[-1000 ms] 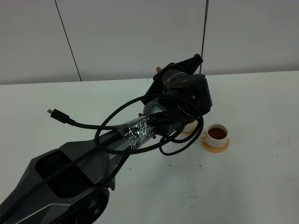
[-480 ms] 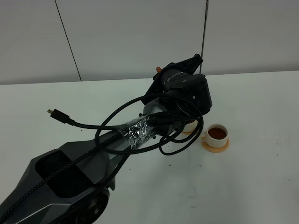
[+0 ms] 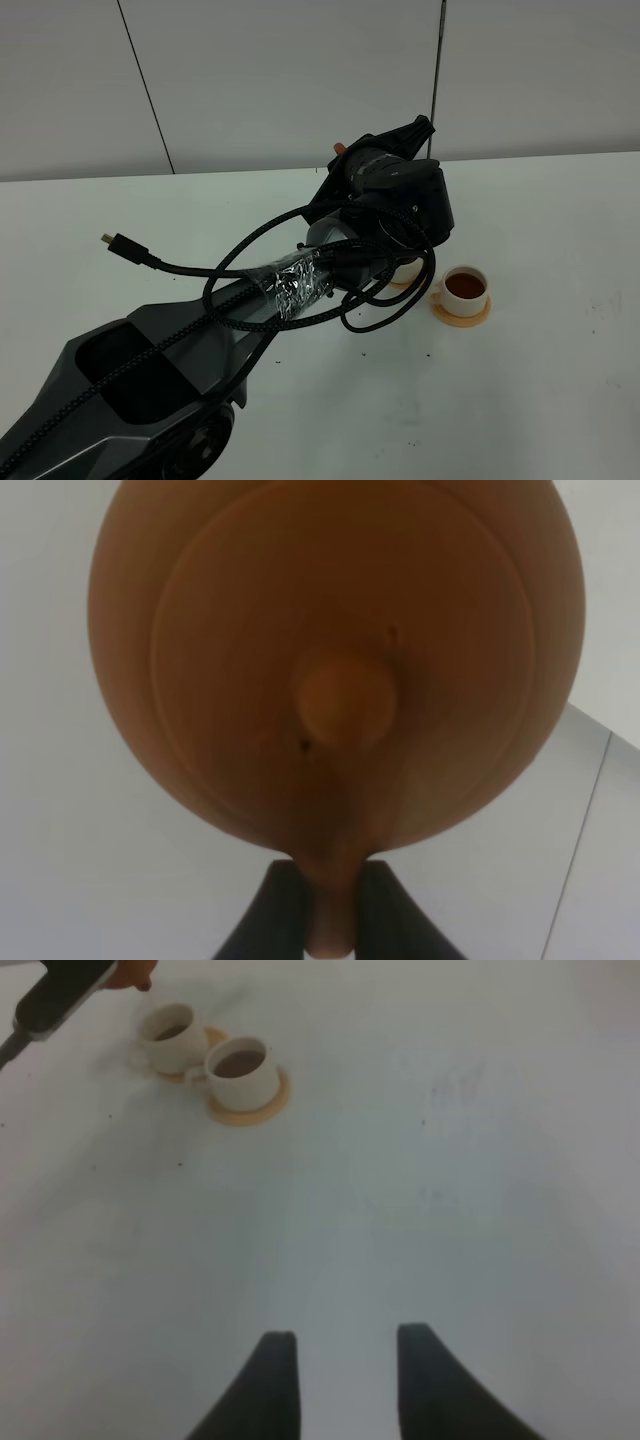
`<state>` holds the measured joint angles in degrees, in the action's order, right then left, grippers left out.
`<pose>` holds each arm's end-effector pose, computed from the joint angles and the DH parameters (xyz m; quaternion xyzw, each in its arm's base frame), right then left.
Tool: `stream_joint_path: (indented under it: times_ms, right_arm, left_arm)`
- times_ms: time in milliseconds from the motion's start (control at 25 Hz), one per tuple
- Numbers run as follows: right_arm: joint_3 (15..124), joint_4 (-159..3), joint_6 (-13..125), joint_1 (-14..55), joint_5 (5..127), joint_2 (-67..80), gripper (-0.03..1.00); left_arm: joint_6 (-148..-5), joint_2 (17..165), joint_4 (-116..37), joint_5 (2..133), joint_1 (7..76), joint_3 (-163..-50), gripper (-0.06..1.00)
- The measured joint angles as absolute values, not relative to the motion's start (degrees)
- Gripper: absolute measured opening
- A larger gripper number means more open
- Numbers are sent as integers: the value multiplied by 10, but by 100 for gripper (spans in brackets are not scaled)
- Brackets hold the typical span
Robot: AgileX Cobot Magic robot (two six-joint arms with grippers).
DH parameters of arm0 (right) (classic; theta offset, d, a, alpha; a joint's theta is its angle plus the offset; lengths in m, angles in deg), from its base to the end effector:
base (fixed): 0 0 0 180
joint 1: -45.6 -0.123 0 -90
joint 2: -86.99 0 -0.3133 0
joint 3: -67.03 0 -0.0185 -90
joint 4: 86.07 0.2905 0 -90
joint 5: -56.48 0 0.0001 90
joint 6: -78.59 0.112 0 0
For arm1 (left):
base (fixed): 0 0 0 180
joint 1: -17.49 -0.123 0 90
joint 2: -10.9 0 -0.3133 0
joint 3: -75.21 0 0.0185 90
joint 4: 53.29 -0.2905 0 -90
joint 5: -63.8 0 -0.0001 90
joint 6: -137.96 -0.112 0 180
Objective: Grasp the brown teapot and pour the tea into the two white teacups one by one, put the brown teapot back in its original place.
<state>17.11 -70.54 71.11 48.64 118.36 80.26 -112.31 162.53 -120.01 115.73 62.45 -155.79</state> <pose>0.0191 0.0255 0.2843 -0.0392 0.8508 0.0880 0.5166 0.5002 -0.3850 0.1895 0.8066 0.2431 0.5322 0.0835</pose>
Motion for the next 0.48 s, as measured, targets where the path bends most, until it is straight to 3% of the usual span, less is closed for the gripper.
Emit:
stream_joint_path:
  times_ms: [480]
  right_arm:
    - [171, -705, 711, 486, 1184, 803, 24]
  left_arm:
    - [-1123, 1625, -1200, 1157, 625, -1558, 17]
